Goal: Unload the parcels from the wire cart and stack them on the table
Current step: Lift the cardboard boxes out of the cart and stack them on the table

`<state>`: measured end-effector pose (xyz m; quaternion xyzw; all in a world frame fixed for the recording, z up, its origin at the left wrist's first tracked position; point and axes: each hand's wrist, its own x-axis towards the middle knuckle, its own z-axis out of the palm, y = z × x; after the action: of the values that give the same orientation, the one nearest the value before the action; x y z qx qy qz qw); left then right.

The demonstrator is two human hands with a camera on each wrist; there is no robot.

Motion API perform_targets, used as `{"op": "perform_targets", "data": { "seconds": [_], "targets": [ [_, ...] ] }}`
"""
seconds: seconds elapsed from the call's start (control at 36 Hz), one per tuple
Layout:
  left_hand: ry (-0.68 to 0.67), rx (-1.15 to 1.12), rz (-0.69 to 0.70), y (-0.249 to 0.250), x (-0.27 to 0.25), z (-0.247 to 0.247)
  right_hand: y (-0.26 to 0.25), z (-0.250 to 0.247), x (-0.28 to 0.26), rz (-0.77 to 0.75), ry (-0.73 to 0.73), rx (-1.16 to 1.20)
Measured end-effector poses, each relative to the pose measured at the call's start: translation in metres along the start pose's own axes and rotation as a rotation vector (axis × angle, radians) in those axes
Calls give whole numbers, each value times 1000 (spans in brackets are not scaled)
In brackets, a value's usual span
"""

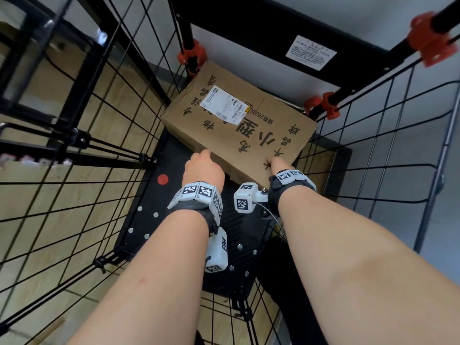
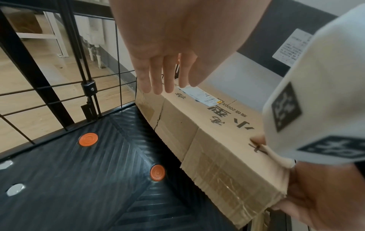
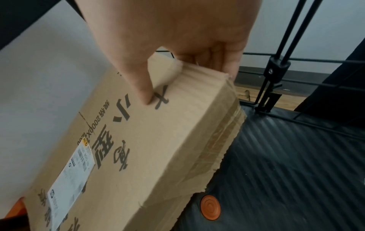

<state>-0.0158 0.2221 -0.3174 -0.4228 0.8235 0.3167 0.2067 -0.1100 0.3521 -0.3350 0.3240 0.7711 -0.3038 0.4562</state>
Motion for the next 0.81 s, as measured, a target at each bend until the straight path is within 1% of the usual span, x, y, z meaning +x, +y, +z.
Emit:
{"op": "perform_targets", "data": {
  "seconds": [0.06, 0.14, 0.31, 0.39, 0.47, 0.67, 0.81],
  "targets": [
    [3, -4, -8, 0, -3, -4, -2, -2, -3, -28, 45, -30],
    [13, -3, -4, 0, -9, -10, -4, -5, -22, -9, 46, 52],
    [35, 12, -24, 2, -23, -25, -5, -5, -43, 8, 115, 56],
    [34, 2, -29, 3, -32, -33, -9, -8, -62, 10, 144, 136],
    [35, 2, -28, 4, -40, -41, -13, -14, -76, 2, 153, 186],
    [74, 10, -32, 1, -50, -59, -9, -19, -102, -37, 174, 179],
    [71, -13, -29, 1, -58, -66, -7, -20, -120, -37, 151, 180]
  ]
}}
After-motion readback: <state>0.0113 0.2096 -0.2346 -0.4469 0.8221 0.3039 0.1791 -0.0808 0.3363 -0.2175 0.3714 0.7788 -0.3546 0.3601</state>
